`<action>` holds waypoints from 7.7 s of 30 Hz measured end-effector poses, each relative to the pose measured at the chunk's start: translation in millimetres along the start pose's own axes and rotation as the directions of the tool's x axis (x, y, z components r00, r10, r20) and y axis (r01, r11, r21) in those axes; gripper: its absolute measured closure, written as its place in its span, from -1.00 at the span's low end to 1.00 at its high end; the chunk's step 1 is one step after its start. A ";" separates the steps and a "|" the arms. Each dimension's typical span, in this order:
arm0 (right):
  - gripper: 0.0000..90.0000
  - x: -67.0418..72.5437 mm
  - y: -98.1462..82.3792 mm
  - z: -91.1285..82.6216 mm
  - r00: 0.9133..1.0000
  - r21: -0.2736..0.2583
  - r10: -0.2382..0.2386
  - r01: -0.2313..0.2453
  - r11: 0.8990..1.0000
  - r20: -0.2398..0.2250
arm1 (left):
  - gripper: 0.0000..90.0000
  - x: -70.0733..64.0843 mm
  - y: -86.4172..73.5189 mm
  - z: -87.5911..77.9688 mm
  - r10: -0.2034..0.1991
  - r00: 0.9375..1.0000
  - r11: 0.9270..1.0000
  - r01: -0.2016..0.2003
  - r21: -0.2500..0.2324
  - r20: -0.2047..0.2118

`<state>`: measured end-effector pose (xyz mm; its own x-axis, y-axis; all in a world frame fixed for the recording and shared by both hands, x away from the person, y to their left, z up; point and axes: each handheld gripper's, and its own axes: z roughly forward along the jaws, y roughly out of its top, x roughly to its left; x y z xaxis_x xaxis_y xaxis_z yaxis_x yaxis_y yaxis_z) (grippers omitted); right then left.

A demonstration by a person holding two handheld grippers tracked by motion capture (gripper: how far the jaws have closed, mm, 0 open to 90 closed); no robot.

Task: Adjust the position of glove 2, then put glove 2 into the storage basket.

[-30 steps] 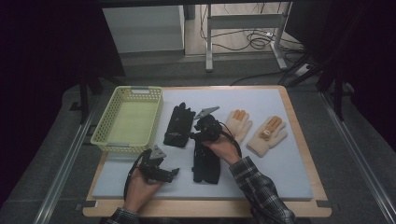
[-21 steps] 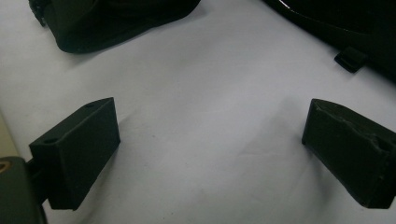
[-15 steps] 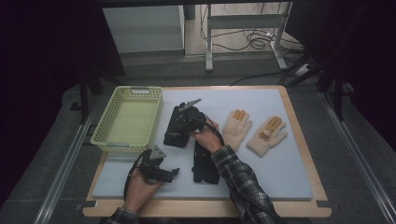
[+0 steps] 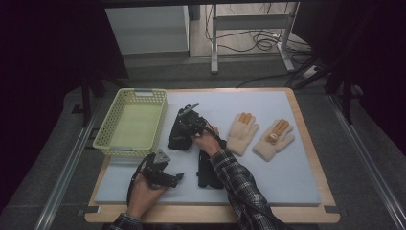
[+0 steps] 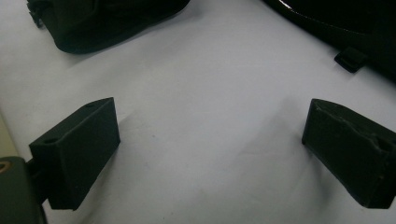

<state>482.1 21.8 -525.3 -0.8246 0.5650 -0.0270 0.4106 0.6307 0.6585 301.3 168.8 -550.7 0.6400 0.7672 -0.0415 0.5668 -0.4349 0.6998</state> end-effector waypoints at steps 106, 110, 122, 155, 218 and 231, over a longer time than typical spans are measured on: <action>0.96 30.4 -193.8 -160.9 0.994 -0.115 0.003 -0.016 0.993 -0.106 | -0.94 13.1 -14.7 -14.5 -0.039 0.999 0.999 0.040 0.007 -0.024; 0.96 32.5 -192.1 -159.2 0.995 -0.114 -0.013 0.001 0.993 -0.102 | -0.93 14.3 -15.9 -15.5 -0.027 0.999 1.000 0.027 0.009 -0.021; 0.94 44.1 -179.7 -147.3 0.991 -0.115 -0.056 0.042 0.993 -0.119 | -0.93 14.1 -16.6 -15.2 -0.031 0.999 1.000 0.031 0.001 -0.022; 0.94 56.3 -120.8 -91.5 0.996 -0.111 -0.037 0.029 0.993 -0.075 | -0.92 14.2 -17.0 -15.1 -0.034 0.999 0.999 0.034 -0.003 -0.022; -0.71 -8.0 -204.7 -167.5 0.994 -0.074 0.074 -0.068 0.995 0.084 | -0.93 9.4 -9.5 -29.8 -0.043 0.999 0.998 0.044 -0.036 0.025; -0.71 -8.1 -204.7 -167.5 0.994 -0.074 0.072 -0.066 0.995 0.084 | -1.00 -2.7 24.6 -29.8 0.015 0.999 1.000 -0.014 -0.022 0.044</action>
<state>339.5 -201.1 -534.0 -0.7572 0.6518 -0.0421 0.4346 0.5509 0.7125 298.1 170.0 -512.1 0.6707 0.7391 -0.0624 0.5463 -0.4353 0.7156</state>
